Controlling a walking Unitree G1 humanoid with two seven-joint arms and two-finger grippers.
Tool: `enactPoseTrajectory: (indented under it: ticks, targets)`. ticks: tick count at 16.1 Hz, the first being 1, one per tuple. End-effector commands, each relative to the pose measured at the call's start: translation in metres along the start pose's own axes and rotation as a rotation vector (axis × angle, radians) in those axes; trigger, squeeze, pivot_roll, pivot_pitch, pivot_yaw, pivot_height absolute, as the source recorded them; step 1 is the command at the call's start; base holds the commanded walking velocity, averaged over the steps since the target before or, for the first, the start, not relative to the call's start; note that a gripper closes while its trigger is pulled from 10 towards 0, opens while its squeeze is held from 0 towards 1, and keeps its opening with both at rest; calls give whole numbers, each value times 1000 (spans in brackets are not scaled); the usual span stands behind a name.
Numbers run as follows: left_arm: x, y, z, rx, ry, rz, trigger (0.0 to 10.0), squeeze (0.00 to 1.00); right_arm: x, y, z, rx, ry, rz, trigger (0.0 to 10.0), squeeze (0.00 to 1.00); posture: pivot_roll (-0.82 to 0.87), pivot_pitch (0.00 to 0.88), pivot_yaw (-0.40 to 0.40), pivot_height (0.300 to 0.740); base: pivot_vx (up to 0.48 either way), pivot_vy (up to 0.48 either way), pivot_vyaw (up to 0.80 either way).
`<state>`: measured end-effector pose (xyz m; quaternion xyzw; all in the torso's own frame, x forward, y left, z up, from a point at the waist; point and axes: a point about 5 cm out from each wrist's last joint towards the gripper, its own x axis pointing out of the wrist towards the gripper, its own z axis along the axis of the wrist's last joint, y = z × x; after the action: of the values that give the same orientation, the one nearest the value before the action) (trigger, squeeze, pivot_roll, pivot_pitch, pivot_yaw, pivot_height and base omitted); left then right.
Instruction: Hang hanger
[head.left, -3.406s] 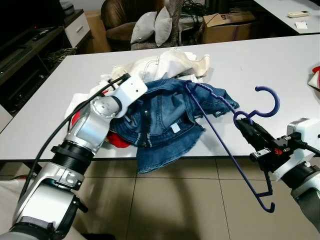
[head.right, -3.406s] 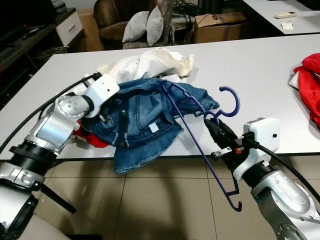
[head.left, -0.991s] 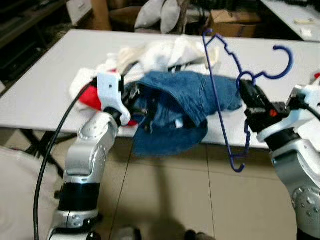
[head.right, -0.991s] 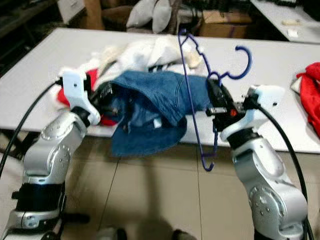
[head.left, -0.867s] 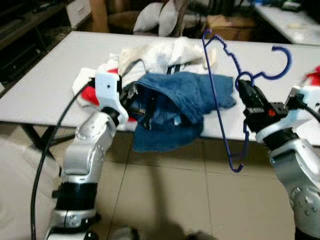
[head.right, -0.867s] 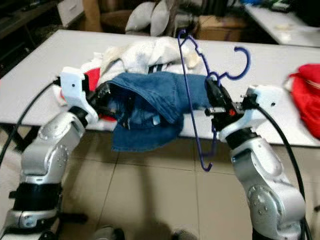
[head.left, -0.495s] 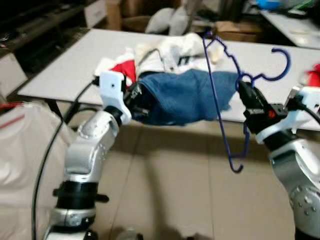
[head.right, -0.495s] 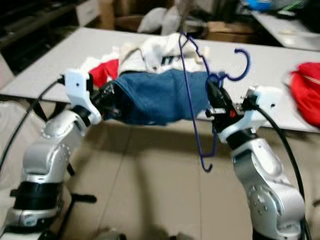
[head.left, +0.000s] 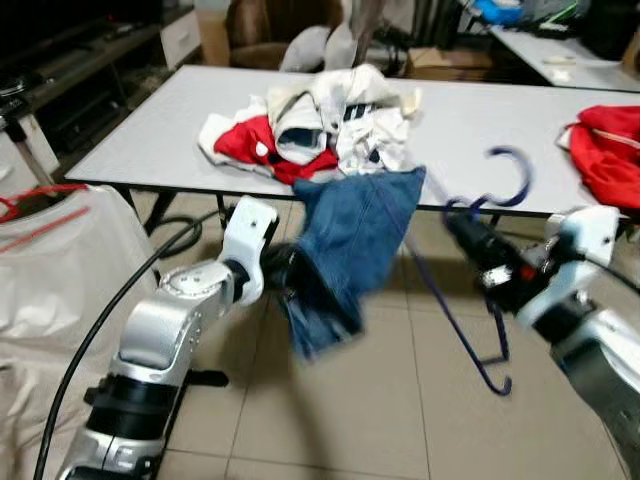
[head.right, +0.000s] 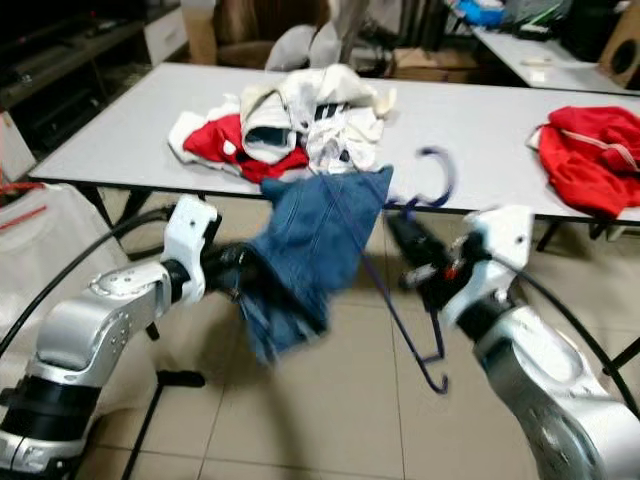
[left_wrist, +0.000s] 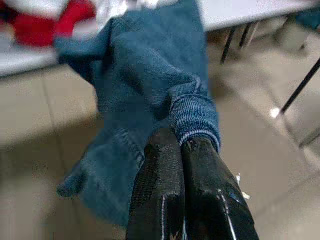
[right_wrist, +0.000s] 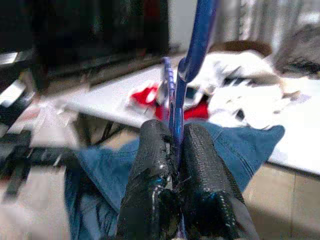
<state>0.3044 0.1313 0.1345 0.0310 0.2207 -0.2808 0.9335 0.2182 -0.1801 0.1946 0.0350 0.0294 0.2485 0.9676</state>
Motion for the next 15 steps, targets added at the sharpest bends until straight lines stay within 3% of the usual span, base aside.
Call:
enactPoseTrajectory:
  ticks: [1, 3, 5, 6, 7, 9, 10, 12, 15]
  targets:
    - [5, 1, -2, -5, 35, 30, 0, 0, -2, 0, -6, -10, 54, 10, 10000, 0, -122, 0, 16, 740, 0, 0, 0]
    - [14, 10, -1, -93, 37, 104, 0, 0, -11, 0, -18, -81, 175, 35, 10000, 0, -139, 0, 34, 740, 0, 0, 0]
    - [15, 12, -5, -98, 78, 89, 0, 0, -21, 8, -26, -90, 255, 123, 10000, 0, -147, 0, 42, 740, 0, 0, 0]
    - [11, 6, -10, -67, 102, 28, 0, 0, -26, 10, -29, -90, 283, 146, 10000, 0, -155, 0, 53, 740, 0, 0, 0]
    - [11, 4, -14, -50, 95, 25, 0, 0, -24, 6, -38, -92, 320, 98, 10000, 0, -154, 0, 53, 740, 0, 0, 0]
    - [15, 5, -13, -93, 66, 53, 0, 0, -18, 1, -47, -74, 333, 46, 10000, 0, -153, 0, 52, 740, 0, 0, 0]
    - [21, 11, -13, -114, 46, 118, 0, 0, -8, -4, -57, -47, 352, 34, 10000, 0, -143, 0, 40, 740, 0, 0, 0]
    - [26, 24, -14, -119, 69, 226, 0, 0, -7, -1, -62, -80, 397, 142, 10000, 0, -127, 0, 20, 740, 0, 0, 0]
    - [32, 33, -1, -135, 35, 293, 0, 0, -12, 4, -56, -89, 413, 263, 10000, 0, -131, 0, 22, 740, 0, 0, 0]
